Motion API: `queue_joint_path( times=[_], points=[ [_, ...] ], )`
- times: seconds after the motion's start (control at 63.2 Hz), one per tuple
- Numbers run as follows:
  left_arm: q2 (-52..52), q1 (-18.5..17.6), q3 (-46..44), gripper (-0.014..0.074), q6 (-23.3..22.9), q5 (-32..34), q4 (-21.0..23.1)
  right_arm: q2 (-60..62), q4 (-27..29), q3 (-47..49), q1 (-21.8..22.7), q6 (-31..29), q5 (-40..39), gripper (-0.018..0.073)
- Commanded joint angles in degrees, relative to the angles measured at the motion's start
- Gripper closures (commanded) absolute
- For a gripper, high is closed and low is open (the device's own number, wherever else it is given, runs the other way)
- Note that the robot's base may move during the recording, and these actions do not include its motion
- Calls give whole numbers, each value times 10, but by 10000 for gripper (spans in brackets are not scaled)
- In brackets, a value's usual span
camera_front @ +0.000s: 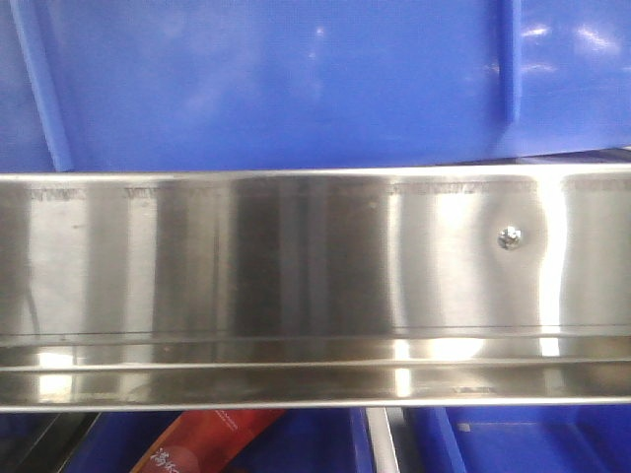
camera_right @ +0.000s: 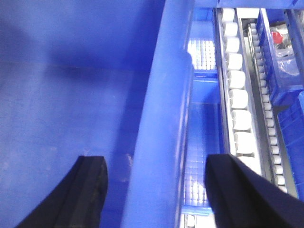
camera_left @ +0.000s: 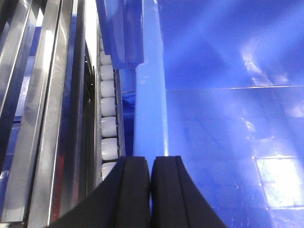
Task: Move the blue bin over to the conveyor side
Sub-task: 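Close both grippers on opposite side walls of the blue bin, then lift the gripped blue bin up off the roller shelf with both grippers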
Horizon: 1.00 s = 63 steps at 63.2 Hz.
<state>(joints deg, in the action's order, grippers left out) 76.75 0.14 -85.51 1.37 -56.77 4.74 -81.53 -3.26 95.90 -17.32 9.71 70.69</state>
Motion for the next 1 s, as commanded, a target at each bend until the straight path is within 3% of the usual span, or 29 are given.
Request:
queue_joint_path(
  times=[0.0, 0.586, 0.696, 0.855, 0.981],
  points=[
    [-1, 2, -5, 593, 0, 7, 5, -6, -7, -1, 0, 3, -7, 222],
    [-1, 2, -5, 593, 0, 7, 5, -8, -7, -1, 0, 3, -7, 233],
    [-1, 2, -5, 593, 0, 7, 5, -8, -7, -1, 0, 3, -7, 351],
    [-1, 2, -5, 593, 0, 7, 4, -8, -7, -1, 0, 3, -7, 665],
    [2, 2, -5, 545, 0, 7, -8, -8, -7, -1, 0, 3, -7, 630]
  ],
)
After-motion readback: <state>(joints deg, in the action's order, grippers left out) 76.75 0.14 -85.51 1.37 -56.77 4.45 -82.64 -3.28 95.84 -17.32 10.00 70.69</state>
